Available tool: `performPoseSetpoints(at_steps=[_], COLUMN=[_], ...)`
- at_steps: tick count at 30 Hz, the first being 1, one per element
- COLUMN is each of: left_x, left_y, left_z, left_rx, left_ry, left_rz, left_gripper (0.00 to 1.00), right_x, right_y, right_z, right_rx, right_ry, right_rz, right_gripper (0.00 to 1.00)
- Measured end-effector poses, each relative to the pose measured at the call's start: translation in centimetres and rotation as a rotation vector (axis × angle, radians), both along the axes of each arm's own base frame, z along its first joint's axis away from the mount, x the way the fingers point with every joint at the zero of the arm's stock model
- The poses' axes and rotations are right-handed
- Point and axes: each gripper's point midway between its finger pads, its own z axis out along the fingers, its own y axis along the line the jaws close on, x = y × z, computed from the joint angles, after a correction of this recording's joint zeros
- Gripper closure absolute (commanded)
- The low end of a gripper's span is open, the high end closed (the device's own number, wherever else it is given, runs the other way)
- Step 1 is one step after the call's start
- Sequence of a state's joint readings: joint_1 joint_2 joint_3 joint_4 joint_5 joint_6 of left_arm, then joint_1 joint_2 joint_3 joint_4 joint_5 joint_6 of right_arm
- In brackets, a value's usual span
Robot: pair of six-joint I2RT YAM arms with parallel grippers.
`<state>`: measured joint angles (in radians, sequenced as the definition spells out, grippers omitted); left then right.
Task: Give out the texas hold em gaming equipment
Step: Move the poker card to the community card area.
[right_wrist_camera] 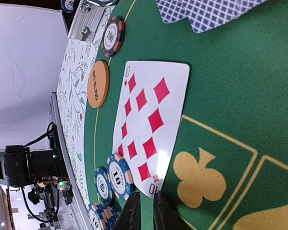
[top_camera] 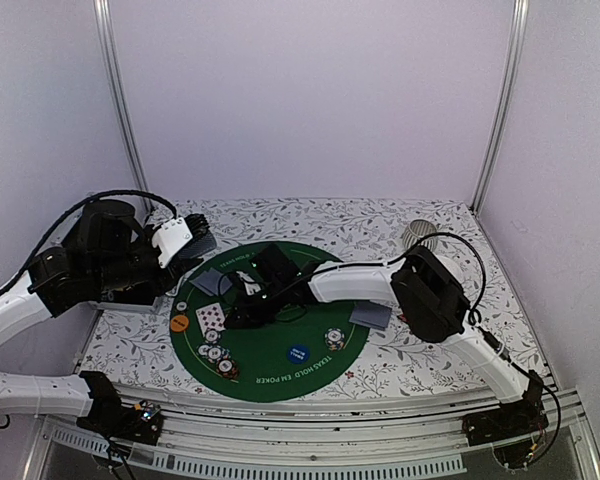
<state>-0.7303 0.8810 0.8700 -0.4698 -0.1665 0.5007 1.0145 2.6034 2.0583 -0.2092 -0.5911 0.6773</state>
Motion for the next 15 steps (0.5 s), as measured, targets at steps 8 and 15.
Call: performPoseSetpoints(at_steps=[8,15], left_x=[0.0,0.0], left_y=[0.0,0.0], left_z=[0.0,0.0], left_rx=[0.0,0.0], left_ry=[0.0,0.0], left_rz=[0.001,0.001], left_gripper=[0.63,0.63], right_x=[-1.1,-0.9], right_y=[1.7,1.2], right_z=[0.0,0.2], right_rx=[0.026,0.015], right_ry=[-0.003,-0.037], right_rz=[0.056,0.055], right_gripper=[0.85,0.71])
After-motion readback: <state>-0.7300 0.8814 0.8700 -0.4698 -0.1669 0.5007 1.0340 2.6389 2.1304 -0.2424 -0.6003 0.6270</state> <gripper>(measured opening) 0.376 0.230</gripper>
